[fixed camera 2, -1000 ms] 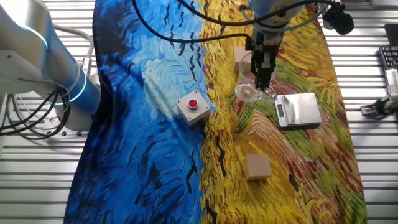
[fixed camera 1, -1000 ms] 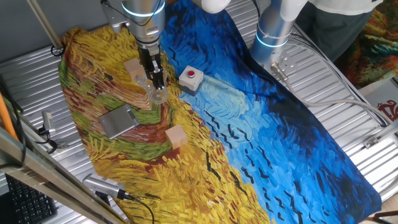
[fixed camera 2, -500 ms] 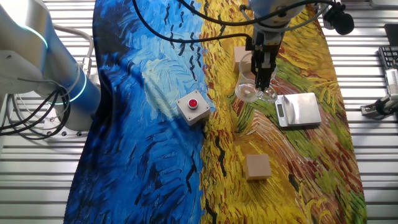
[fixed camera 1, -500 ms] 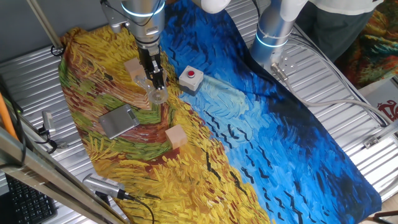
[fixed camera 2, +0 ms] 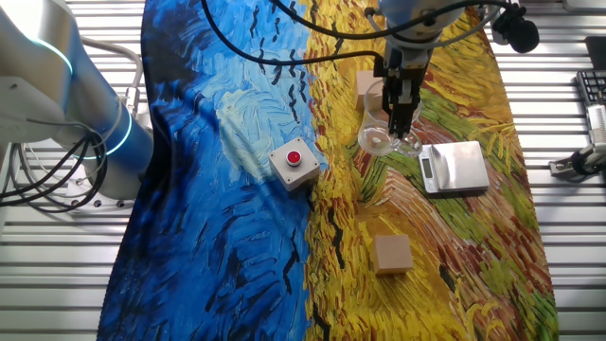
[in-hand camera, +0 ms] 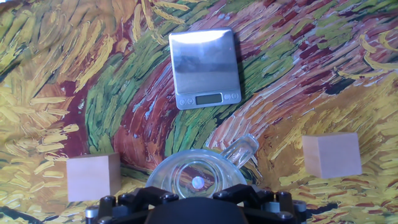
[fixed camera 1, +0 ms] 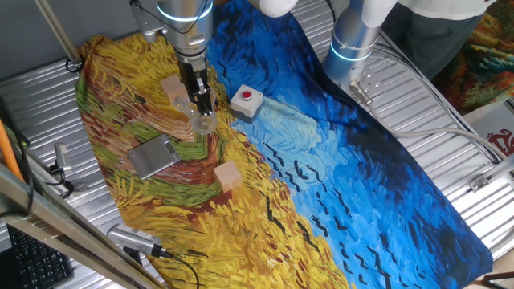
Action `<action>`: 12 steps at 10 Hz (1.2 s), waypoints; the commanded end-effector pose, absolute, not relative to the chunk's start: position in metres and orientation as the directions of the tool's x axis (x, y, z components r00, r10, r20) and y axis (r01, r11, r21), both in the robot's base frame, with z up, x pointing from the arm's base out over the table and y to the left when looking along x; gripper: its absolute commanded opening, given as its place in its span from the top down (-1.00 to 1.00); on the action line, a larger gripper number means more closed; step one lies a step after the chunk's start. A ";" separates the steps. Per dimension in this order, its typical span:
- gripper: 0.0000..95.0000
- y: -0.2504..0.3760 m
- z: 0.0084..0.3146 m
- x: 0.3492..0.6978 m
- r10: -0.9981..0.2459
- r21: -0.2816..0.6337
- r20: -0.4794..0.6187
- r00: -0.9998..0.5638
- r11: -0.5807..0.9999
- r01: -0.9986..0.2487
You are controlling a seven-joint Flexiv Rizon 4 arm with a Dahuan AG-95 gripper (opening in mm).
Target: Pick up the cup
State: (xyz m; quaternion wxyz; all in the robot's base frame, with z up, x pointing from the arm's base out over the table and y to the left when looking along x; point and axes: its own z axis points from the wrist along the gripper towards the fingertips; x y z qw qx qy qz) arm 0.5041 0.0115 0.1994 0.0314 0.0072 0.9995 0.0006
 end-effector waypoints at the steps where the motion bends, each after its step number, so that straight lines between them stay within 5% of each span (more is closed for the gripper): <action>1: 1.00 0.012 0.199 0.504 0.013 0.001 -0.062 -0.998 1.000 0.013; 12: 1.00 0.012 0.200 0.504 0.003 -0.004 -0.058 -0.998 1.000 0.003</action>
